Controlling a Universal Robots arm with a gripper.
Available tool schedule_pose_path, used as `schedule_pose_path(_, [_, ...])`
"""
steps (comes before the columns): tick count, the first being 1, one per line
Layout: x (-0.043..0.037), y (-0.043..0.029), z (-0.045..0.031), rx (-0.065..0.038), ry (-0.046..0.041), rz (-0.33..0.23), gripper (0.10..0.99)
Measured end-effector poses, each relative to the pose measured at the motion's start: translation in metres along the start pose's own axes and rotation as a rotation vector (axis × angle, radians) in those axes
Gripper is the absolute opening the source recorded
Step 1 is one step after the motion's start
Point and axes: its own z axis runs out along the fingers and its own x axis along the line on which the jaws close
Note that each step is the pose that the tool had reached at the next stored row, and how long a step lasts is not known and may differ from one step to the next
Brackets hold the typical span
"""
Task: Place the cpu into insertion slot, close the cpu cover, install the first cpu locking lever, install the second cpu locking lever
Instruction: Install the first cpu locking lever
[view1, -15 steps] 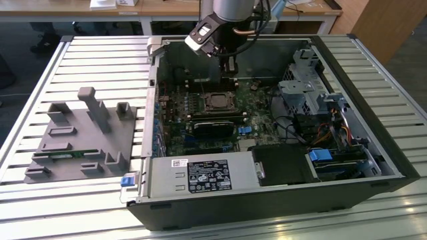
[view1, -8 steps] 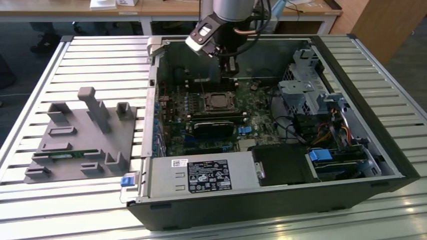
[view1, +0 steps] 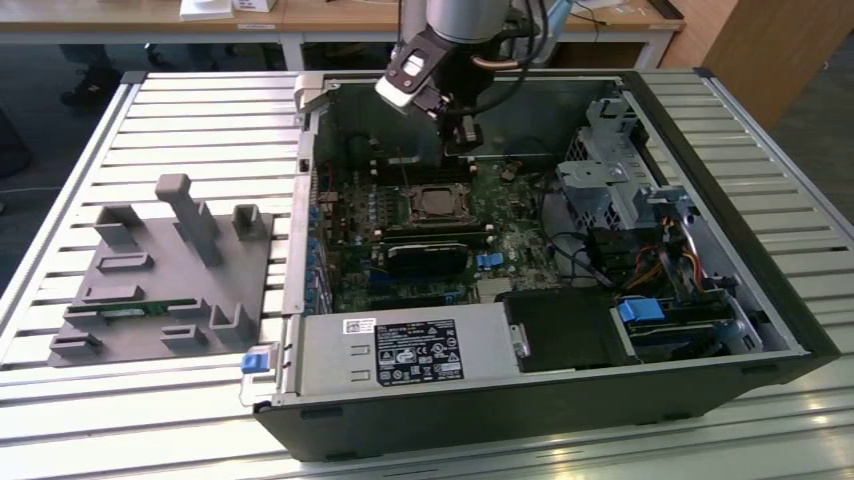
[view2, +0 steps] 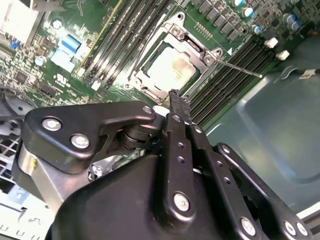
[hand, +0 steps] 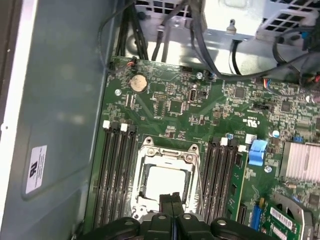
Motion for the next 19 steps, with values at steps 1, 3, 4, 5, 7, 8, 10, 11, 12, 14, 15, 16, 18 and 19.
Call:
schedule_pose_path(1, [0.0,0.0,0.0,0.0,0.0,-0.009,0.118])
schedule_pose_path(3, [0.0,0.0,0.0,0.001,0.0001,-0.024,0.118])
schedule_pose_path(4, [0.0,0.0,0.0,0.001,0.0001,-0.032,0.118])
schedule_pose_path(5, [0.0,0.0,0.0,0.001,0.0002,-0.041,0.118])
schedule_pose_path(7, [0.0,0.0,0.0,0.002,0.0002,-0.052,0.118])
schedule_pose_path(8, [0.0,0.0,0.0001,0.002,0.0003,-0.055,0.118])
schedule_pose_path(10, [0.0,0.0,0.0004,0.002,0.0004,-0.062,0.118])
schedule_pose_path(11, [0.0,0.0,0.0006,0.002,0.0004,-0.066,0.118])
schedule_pose_path(12, [0.0,0.0,0.0007,0.002,0.0003,-0.071,0.118])
schedule_pose_path(14, [0.0,0.0,0.0007,0.003,0.0002,-0.086,0.118])
schedule_pose_path(15, [0.0,0.0,0.0007,0.003,0.0003,-0.095,0.118])
schedule_pose_path(16, [0.0,0.0,0.0008,0.003,0.0004,-0.104,0.118])
schedule_pose_path(18, [0.0,0.0,0.0008,0.003,0.0004,-0.12,0.118])
schedule_pose_path(19, [0.0,0.0,0.0008,0.004,0.0005,-0.132,0.118])
